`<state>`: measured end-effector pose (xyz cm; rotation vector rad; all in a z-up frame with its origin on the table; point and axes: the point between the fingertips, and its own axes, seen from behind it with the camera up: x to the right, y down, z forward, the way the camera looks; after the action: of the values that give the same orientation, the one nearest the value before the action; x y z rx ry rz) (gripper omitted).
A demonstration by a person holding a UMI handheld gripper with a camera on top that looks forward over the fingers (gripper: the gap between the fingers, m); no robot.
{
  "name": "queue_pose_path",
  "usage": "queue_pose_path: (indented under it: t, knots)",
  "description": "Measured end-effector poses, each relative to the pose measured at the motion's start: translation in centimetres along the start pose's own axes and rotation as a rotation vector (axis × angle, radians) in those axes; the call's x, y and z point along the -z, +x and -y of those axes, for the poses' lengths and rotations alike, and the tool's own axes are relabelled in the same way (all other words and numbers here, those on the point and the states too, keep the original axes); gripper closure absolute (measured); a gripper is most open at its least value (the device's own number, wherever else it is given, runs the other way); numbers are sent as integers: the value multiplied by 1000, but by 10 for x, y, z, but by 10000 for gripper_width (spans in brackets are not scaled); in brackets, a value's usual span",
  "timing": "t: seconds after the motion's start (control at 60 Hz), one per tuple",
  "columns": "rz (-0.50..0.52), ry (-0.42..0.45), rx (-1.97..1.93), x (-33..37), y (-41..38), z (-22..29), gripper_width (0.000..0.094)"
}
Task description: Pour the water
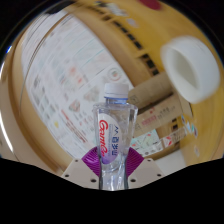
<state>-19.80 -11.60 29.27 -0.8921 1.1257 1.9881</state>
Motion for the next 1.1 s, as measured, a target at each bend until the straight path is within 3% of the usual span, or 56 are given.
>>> queue_pose_path:
  t: [0.133,0.317,0.45,0.55,0.7,0.817,1.033,1.1]
  knots:
    - [-54,-79,489,-7,-45,-1,664]
    - [-121,-71,1328,-9,-112,37,663]
    - [-251,-21,1729,6,-139,95,664]
    - [-425,-20,1946,31,-121,145,665]
    - [-673,-82,2067,66,-66,227,665]
    - [-796,-129,2059,92,-21,272,665]
    - [-911,-171,1980,124,29,319,658]
    - [-882,-149,1985,121,26,319,637]
